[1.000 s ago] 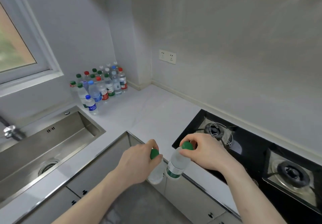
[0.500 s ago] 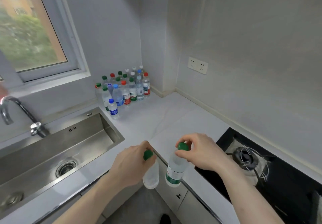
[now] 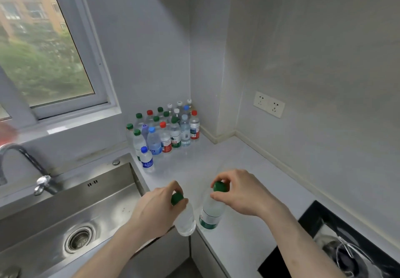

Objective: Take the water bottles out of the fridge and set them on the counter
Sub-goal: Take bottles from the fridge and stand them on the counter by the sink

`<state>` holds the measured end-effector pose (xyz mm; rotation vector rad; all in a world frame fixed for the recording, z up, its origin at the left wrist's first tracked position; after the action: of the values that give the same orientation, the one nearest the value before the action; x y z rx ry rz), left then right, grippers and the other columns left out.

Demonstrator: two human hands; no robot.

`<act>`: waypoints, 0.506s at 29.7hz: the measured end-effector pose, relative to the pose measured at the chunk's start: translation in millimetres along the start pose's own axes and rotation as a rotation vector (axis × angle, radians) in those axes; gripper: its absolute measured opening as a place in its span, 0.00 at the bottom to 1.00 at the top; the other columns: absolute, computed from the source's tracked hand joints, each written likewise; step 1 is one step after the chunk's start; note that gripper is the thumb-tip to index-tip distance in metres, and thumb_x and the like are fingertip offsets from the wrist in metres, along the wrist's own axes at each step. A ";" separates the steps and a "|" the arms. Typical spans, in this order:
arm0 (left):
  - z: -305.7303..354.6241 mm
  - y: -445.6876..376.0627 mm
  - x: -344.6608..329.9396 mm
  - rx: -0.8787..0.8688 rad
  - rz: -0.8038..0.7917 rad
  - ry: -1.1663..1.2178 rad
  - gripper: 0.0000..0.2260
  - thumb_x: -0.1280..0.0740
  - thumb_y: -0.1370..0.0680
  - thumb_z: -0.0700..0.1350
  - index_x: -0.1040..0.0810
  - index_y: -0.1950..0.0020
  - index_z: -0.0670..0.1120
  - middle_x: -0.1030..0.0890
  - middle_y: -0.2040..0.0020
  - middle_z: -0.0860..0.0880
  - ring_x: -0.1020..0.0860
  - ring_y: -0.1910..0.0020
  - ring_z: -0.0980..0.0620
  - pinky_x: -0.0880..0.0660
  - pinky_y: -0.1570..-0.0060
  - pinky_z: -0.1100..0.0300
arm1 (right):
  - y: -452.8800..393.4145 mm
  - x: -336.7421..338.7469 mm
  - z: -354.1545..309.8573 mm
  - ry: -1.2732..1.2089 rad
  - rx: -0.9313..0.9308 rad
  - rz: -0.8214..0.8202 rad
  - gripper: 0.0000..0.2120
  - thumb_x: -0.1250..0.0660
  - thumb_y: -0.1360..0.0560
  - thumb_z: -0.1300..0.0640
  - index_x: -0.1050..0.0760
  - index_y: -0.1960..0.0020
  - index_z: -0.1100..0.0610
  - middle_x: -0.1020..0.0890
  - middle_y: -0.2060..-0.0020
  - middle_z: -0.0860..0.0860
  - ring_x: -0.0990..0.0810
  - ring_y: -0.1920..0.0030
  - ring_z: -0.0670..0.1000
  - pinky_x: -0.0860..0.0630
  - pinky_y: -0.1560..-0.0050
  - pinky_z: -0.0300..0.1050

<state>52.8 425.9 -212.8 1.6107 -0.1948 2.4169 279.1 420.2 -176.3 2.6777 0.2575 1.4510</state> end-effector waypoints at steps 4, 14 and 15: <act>-7.5 -32.2 2.8 0.032 0.035 -0.004 0.08 0.39 0.18 0.62 0.30 0.47 0.59 0.23 0.63 0.56 0.25 0.63 0.58 0.34 0.68 0.64 | -42.1 8.3 2.7 0.030 0.046 -0.018 0.11 0.28 0.27 0.41 0.18 0.46 0.42 0.18 0.50 0.40 0.19 0.49 0.45 0.20 0.47 0.46; -30.3 -112.3 7.4 0.039 -0.003 -0.041 0.10 0.40 0.18 0.63 0.29 0.47 0.59 0.21 0.60 0.55 0.24 0.63 0.57 0.31 0.67 0.64 | -119.5 16.9 17.4 0.017 0.024 -0.031 0.10 0.28 0.28 0.40 0.18 0.49 0.41 0.17 0.53 0.39 0.19 0.52 0.43 0.19 0.50 0.45; -38.2 -122.8 6.0 0.028 -0.020 -0.047 0.10 0.40 0.18 0.63 0.29 0.46 0.58 0.20 0.59 0.55 0.24 0.62 0.56 0.30 0.66 0.64 | -129.1 14.7 17.4 0.007 0.020 -0.026 0.10 0.27 0.27 0.40 0.18 0.49 0.41 0.17 0.53 0.39 0.19 0.52 0.43 0.21 0.51 0.43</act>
<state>48.8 554.1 -224.1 1.6750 -0.1528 2.3789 287.7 549.8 -193.6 2.6752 0.3074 1.4579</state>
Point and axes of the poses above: each hand's wrist, its own y-axis away from the middle knuckle, its own x-axis out of the back of the hand, z = x × y, the point moved 4 cm from there along -y, towards the middle knuckle
